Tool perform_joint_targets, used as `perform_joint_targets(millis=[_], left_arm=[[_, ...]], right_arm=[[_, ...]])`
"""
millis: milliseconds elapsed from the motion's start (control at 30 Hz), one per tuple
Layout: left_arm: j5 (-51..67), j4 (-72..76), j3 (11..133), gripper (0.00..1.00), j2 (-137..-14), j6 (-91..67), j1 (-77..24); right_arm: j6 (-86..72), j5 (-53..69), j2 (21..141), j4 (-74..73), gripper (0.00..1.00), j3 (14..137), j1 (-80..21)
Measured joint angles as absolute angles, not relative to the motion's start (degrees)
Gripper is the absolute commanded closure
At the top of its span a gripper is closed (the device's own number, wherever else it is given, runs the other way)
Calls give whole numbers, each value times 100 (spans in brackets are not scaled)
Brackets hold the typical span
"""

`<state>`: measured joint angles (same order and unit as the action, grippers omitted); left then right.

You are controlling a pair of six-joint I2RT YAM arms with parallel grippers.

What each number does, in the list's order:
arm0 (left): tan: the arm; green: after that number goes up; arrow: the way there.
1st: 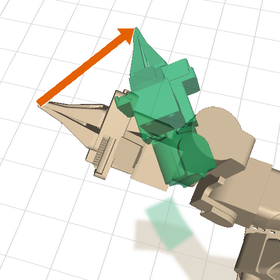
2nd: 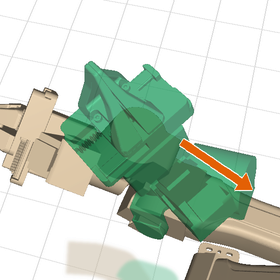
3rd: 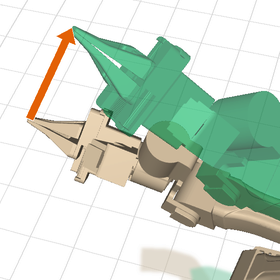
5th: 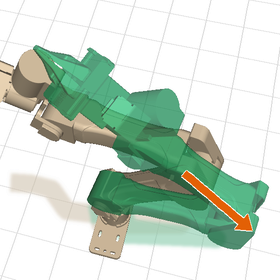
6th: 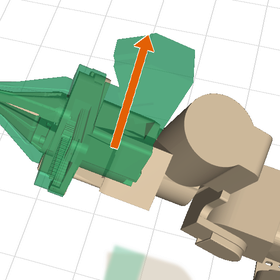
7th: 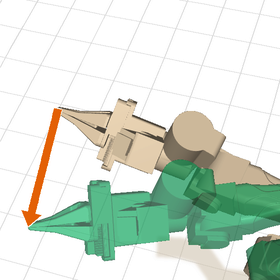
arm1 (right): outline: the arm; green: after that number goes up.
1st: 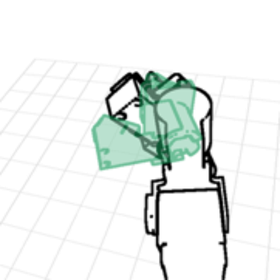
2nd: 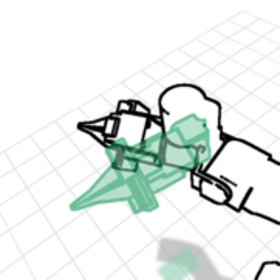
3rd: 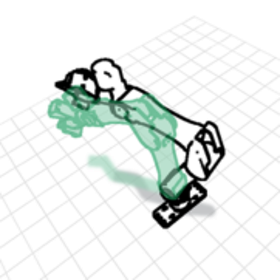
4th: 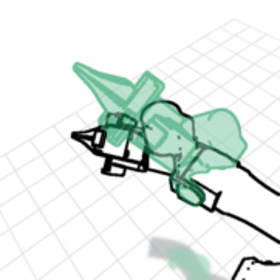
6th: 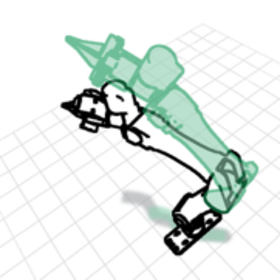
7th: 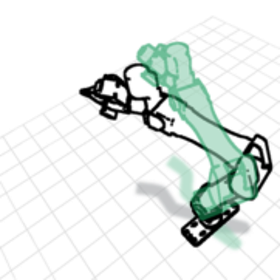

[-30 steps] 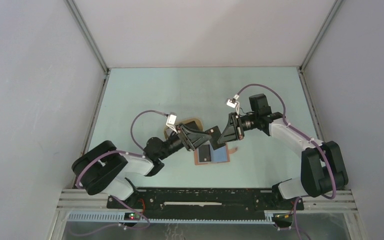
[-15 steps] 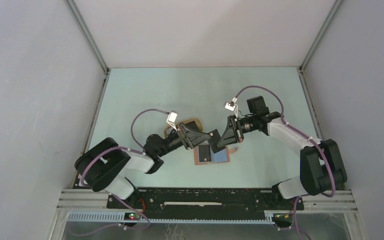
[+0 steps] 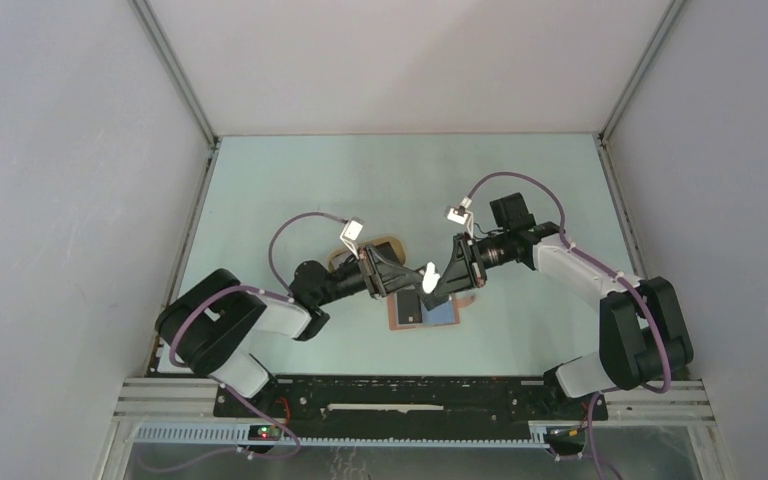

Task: Put the credit cards into the card holder
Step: Pick up the credit card from the storage box, then move the storage box to the center of the board.

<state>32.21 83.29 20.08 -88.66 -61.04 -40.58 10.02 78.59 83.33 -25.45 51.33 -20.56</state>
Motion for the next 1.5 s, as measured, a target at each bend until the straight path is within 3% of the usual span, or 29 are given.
perform_joint_targets(millis=[67,133,233,267,400,633,733,833,1100,1500], left_arm=[[3256,8324,2008,100,-8871,-6104,-4049],[3288,8326,2008,100,-8866,-6097,-4045],[3317,8302,1927,100,-8748,-6029,-3986],[3304,8285,1826,100,-8646,-5988,-3942],[3048,7647,1317,100,-7878,-5614,-3789],[2029,4947,1011,100,-5583,-4501,-3782],[1605,4115,1011,100,-4705,-4123,-3785],[1247,3459,1009,100,-4106,-3863,-3785],[821,2576,904,100,-3566,-3575,-3782],[716,2235,766,100,-3201,-3496,-3782]], right_arm=[[1022,7856,8337,-2561,59,5137,-2071],[1085,7830,8353,-2659,35,5172,-2093],[1586,7693,8471,-3247,20,5520,-2143],[1844,7609,8514,-3529,19,5721,-2141],[2453,7024,8436,-4018,26,6217,-2021],[2167,4781,8221,-3437,44,6217,-2182],[2069,4069,8709,-3317,56,6416,-2613],[1916,3599,9618,-3330,61,7000,-2928],[1516,3238,11297,-3667,69,8313,-3153],[1105,3170,12335,-4222,77,9668,-3409]])
